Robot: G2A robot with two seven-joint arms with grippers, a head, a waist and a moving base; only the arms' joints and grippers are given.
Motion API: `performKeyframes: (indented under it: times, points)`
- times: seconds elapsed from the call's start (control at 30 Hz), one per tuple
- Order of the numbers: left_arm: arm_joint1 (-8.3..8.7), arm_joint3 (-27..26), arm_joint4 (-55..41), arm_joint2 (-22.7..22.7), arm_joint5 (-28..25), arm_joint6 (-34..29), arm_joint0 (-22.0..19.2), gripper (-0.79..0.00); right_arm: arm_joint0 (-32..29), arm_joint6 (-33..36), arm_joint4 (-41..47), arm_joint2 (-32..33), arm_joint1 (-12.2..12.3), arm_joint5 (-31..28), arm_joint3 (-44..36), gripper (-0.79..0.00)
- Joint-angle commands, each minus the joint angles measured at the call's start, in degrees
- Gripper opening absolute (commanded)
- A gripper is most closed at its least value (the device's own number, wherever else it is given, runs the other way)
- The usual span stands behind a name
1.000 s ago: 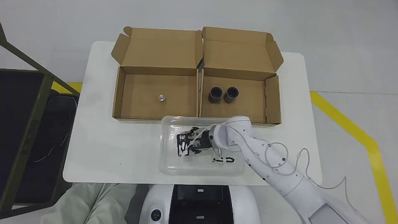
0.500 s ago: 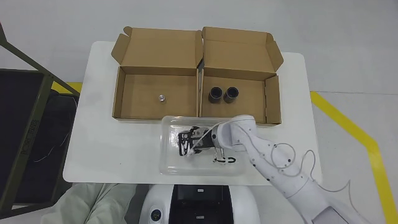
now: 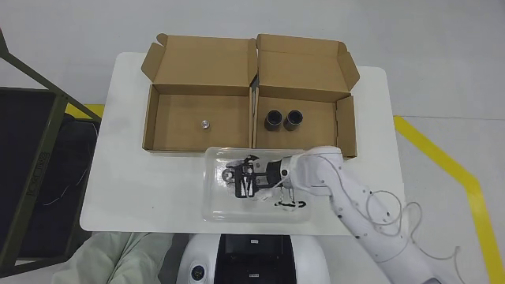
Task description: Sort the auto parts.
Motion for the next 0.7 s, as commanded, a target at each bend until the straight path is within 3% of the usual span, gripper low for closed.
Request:
performKeyframes:
  times: [0.0, 0.33, 0.67]
  points:
    - [0.0, 0.0, 0.0, 0.0, 0.0, 0.0, 0.0, 0.0, -1.06, -0.54, 0.39, 1.4, 0.44, 0.18, -2.02, -0.785]
    - [0.0, 0.0, 0.0, 0.0, 0.0, 0.0, 0.0, 0.0, -4.98, -4.64, 2.33, 6.3, 1.8, 4.17, -9.34, -0.785]
    - [0.0, 0.0, 0.0, 0.0, 0.0, 0.0, 0.0, 0.0, -7.03, -12.93, 5.59, 11.69, 2.79, 6.84, -13.38, -0.785]
